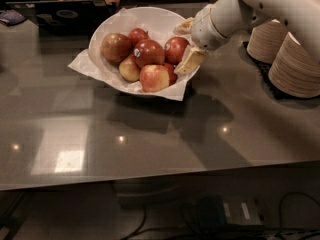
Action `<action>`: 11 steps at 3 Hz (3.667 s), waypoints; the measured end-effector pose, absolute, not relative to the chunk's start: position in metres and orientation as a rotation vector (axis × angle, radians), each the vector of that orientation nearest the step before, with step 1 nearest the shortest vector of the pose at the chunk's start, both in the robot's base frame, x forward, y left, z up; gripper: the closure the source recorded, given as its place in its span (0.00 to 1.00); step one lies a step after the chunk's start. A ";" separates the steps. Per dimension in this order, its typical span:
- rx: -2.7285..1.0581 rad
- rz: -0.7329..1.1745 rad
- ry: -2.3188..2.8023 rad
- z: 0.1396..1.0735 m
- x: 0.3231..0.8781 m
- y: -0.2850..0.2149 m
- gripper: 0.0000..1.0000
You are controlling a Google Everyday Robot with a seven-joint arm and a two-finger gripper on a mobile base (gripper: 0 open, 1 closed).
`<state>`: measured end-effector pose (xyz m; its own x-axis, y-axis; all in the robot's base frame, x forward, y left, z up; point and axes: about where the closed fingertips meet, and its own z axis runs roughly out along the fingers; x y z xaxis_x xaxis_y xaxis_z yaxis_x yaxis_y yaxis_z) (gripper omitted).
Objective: Pick apple from white bowl
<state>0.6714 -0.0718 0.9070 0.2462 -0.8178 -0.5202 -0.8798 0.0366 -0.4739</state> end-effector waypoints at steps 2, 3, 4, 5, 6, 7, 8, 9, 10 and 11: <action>-1.762 0.128 1.587 0.896 0.680 -0.070 0.50; -1.760 0.135 1.596 0.894 0.681 -0.070 0.73; -1.760 0.135 1.596 0.894 0.681 -0.070 0.96; -1.761 0.143 1.595 0.894 0.681 -0.068 1.00; -1.730 0.185 1.545 0.914 0.677 -0.066 1.00; -1.682 0.215 1.485 0.944 0.672 -0.071 1.00; -1.643 0.252 1.437 0.965 0.666 -0.075 1.00; -1.623 0.314 1.383 0.983 0.656 -0.076 1.00; -1.624 0.396 1.300 1.005 0.639 -0.069 1.00; -1.662 0.493 1.197 1.024 0.613 -0.057 1.00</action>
Offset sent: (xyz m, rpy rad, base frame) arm 0.0130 -0.0018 -0.0125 0.0129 0.0329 -0.0221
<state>0.6126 -0.0569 1.0242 0.4295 -0.4758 -0.7675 -0.8785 -0.0232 -0.4772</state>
